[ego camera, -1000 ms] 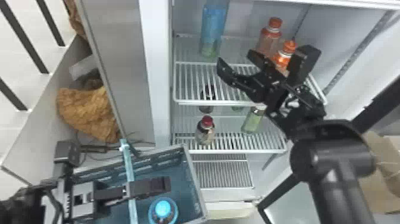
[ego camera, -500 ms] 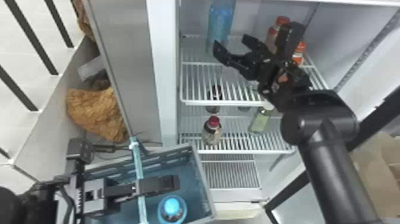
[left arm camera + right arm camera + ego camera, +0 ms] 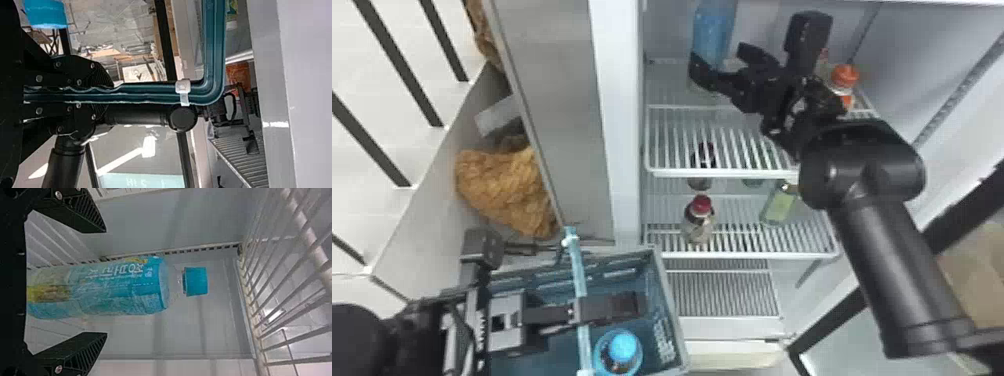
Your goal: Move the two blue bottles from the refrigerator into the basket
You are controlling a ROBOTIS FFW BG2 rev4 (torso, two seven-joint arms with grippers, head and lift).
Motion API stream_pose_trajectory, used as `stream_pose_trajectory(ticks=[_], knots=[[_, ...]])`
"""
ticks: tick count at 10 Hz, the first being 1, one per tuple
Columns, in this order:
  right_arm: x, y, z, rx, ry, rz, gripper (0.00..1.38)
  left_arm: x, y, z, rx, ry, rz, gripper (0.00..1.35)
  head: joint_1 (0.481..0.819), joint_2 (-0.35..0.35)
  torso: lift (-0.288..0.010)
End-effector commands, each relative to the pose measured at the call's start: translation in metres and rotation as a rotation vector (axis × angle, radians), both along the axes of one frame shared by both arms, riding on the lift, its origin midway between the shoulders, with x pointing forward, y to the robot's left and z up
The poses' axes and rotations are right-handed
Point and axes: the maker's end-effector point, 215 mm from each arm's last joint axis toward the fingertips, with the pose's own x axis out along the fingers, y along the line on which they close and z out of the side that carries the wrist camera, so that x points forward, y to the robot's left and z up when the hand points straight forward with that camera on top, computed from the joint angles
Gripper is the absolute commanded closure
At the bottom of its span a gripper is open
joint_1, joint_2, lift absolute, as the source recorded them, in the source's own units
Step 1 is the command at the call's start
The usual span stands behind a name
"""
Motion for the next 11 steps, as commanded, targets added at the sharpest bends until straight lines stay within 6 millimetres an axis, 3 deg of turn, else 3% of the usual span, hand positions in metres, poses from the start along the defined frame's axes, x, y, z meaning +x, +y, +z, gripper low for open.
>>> stream_pose_trajectory(ticks=[1, 4, 6, 7, 8, 11], knots=[[0.011, -0.001, 0.005, -0.012, -0.001, -0.012, 0.10, 0.000, -0.001, 0.001, -0.003, 0.000, -0.005, 1.20, 0.695, -0.055, -0.010], [0.035, -0.009, 0.013, -0.029, 0.010, -0.033, 0.12, 0.002, -0.001, 0.002, -0.003, -0.002, -0.007, 1.20, 0.695, -0.060, -0.010], [0.044, 0.002, 0.004, -0.054, 0.045, 0.003, 0.24, 0.003, -0.002, 0.003, -0.007, -0.002, -0.010, 1.20, 0.695, -0.061, -0.010], [0.046, 0.006, 0.000, -0.061, 0.058, 0.022, 0.48, 0.002, -0.003, 0.002, -0.008, 0.000, -0.012, 1.20, 0.695, -0.056, -0.010], [0.046, 0.009, 0.007, -0.065, 0.019, 0.028, 1.12, 0.003, -0.003, 0.003, -0.011, 0.000, -0.010, 1.20, 0.695, -0.049, -0.010], [0.025, 0.032, -0.014, 0.024, 0.094, 0.096, 1.17, 0.003, -0.003, 0.003, -0.013, 0.000, -0.010, 1.20, 0.695, -0.035, -0.010]])
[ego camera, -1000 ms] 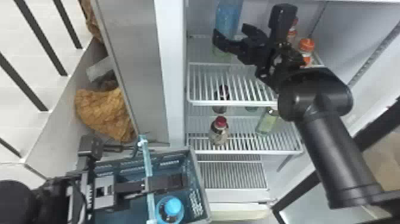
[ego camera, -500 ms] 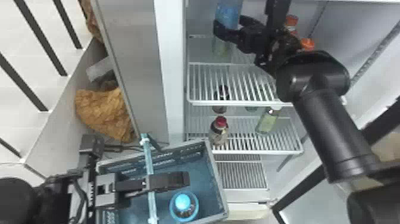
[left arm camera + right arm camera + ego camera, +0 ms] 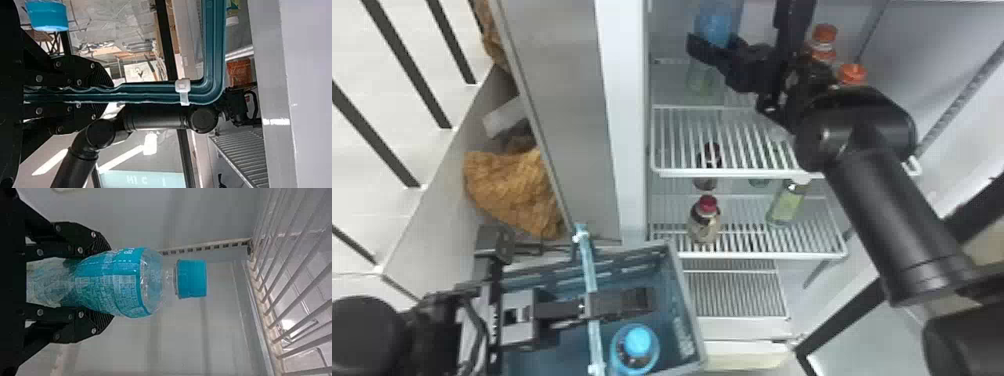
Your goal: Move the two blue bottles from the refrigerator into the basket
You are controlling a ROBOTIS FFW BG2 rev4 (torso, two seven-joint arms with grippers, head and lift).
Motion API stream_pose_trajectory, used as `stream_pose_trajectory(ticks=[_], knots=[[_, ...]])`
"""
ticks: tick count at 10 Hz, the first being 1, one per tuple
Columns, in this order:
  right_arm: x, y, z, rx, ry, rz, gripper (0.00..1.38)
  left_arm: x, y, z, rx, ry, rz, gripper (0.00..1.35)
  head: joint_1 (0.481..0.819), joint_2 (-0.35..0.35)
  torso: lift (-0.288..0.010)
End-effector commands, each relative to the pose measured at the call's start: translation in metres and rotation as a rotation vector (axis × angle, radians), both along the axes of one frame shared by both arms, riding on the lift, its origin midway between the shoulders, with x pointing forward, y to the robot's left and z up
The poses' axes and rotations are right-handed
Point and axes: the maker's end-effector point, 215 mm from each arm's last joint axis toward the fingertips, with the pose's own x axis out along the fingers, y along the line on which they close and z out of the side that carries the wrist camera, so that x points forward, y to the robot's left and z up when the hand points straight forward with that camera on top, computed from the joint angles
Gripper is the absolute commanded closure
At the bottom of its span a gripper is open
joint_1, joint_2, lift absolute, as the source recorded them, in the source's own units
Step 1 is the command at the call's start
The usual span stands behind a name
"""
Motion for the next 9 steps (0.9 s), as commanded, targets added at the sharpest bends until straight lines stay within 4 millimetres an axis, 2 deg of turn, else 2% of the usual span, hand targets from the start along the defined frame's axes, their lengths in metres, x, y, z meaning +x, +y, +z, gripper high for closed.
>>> stream_pose_trajectory(ticks=[1, 2, 4, 6, 7, 9], knots=[[-0.010, 0.004, -0.010, 0.016, 0.019, 0.011, 1.26, -0.001, 0.000, -0.001, -0.001, 0.004, -0.001, 1.20, 0.695, -0.030, -0.010], [-0.025, 0.008, -0.016, 0.030, 0.022, 0.028, 1.26, -0.001, 0.000, -0.001, -0.001, 0.004, -0.001, 1.20, 0.695, -0.022, -0.010], [-0.068, 0.013, -0.016, 0.053, 0.024, 0.051, 1.26, -0.001, 0.000, 0.000, -0.002, 0.004, 0.001, 1.20, 0.695, -0.015, -0.010], [-0.105, 0.021, -0.004, 0.065, -0.009, 0.076, 1.26, -0.001, 0.001, -0.002, -0.001, 0.009, 0.004, 1.20, 0.695, -0.010, -0.010], [-0.117, 0.020, 0.001, 0.073, -0.025, 0.075, 1.26, -0.001, 0.001, -0.002, -0.001, 0.009, 0.004, 1.20, 0.695, -0.005, -0.010], [-0.127, 0.019, 0.004, 0.080, -0.051, 0.081, 1.26, -0.002, 0.000, -0.002, -0.003, 0.012, 0.004, 1.20, 0.695, -0.002, -0.010]])
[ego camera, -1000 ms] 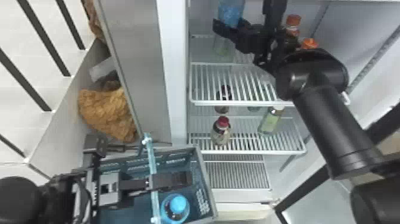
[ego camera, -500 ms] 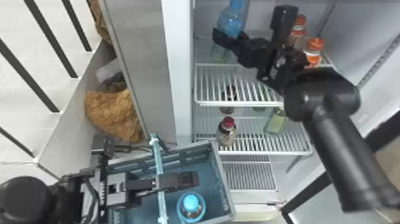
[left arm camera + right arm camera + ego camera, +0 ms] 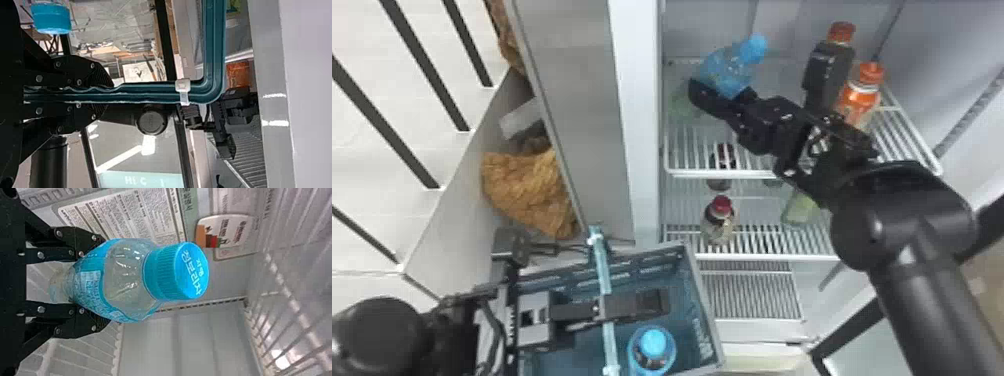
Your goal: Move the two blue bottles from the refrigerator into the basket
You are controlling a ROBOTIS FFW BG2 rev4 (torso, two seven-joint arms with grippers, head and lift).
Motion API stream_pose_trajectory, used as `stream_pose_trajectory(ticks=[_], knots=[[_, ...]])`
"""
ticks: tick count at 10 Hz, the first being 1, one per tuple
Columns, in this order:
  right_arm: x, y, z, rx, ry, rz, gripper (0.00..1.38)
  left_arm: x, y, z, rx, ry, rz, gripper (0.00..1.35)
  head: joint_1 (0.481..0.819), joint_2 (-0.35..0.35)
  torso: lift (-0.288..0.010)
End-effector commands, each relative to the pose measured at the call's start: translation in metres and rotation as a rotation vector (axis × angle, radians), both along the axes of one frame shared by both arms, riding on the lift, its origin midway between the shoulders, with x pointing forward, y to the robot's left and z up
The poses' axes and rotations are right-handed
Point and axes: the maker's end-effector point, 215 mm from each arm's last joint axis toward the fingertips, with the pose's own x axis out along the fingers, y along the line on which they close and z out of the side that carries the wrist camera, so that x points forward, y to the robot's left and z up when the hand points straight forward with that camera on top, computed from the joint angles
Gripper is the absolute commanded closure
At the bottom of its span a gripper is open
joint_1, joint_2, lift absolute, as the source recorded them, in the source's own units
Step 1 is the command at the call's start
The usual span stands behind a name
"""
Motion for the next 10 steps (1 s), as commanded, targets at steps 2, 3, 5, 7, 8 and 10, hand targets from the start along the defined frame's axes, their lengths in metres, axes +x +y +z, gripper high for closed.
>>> stream_pose_trajectory(ticks=[2, 3, 5, 7, 8, 10], knots=[[-0.030, -0.005, 0.022, 0.022, -0.046, -0.003, 1.26, -0.001, 0.000, -0.001, -0.001, 0.007, -0.001, 1.20, 0.695, -0.002, -0.010], [-0.045, -0.009, 0.029, 0.028, -0.057, -0.006, 1.26, -0.002, 0.000, -0.002, -0.001, 0.009, -0.001, 1.20, 0.695, -0.005, -0.010], [-0.071, -0.009, 0.035, 0.022, -0.047, 0.004, 1.26, -0.001, 0.000, -0.002, 0.001, 0.007, -0.001, 1.20, 0.695, -0.013, -0.010], [-0.100, -0.011, 0.041, 0.027, -0.029, 0.018, 1.26, -0.002, 0.000, -0.002, 0.001, 0.010, -0.001, 1.20, 0.695, -0.015, -0.010], [-0.115, -0.009, 0.041, 0.021, -0.012, 0.035, 1.26, -0.003, 0.000, -0.004, 0.000, 0.014, 0.000, 1.20, 0.695, -0.016, -0.010], [-0.140, -0.007, 0.035, 0.022, 0.034, 0.064, 1.26, -0.002, 0.002, -0.005, 0.005, 0.015, 0.004, 1.20, 0.695, -0.013, -0.010]])
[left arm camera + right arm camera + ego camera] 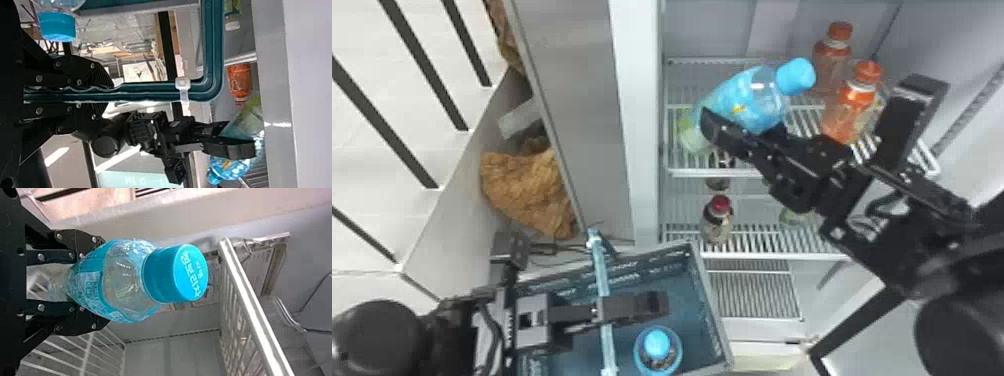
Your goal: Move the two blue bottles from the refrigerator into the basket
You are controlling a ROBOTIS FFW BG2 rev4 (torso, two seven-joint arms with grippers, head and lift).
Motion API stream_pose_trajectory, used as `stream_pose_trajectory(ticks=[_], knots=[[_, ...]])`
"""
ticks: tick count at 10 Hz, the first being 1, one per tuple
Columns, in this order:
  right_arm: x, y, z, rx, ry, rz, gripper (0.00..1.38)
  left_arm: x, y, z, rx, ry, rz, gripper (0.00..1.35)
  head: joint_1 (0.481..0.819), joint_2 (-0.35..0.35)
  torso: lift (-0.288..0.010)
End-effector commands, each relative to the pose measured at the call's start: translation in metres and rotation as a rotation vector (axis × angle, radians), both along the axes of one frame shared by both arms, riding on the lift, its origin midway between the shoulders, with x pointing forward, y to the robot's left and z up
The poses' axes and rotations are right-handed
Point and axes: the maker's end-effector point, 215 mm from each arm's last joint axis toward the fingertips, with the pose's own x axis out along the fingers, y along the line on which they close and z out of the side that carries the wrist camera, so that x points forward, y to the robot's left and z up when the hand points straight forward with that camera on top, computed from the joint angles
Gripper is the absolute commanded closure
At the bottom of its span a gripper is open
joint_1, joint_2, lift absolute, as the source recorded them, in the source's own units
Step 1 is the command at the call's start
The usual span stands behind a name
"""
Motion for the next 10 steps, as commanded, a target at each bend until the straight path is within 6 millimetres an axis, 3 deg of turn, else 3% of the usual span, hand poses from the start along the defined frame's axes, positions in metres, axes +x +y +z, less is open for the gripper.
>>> stream_pose_trajectory(ticks=[1, 10], knots=[[-0.019, -0.003, -0.007, -0.008, 0.045, 0.014, 1.26, -0.001, 0.000, -0.002, 0.001, 0.008, 0.000, 1.20, 0.695, -0.011, -0.010], [-0.130, 0.030, -0.053, 0.009, 0.322, 0.233, 1.26, 0.000, 0.001, -0.002, -0.002, 0.010, 0.012, 1.20, 0.695, 0.026, -0.010]])
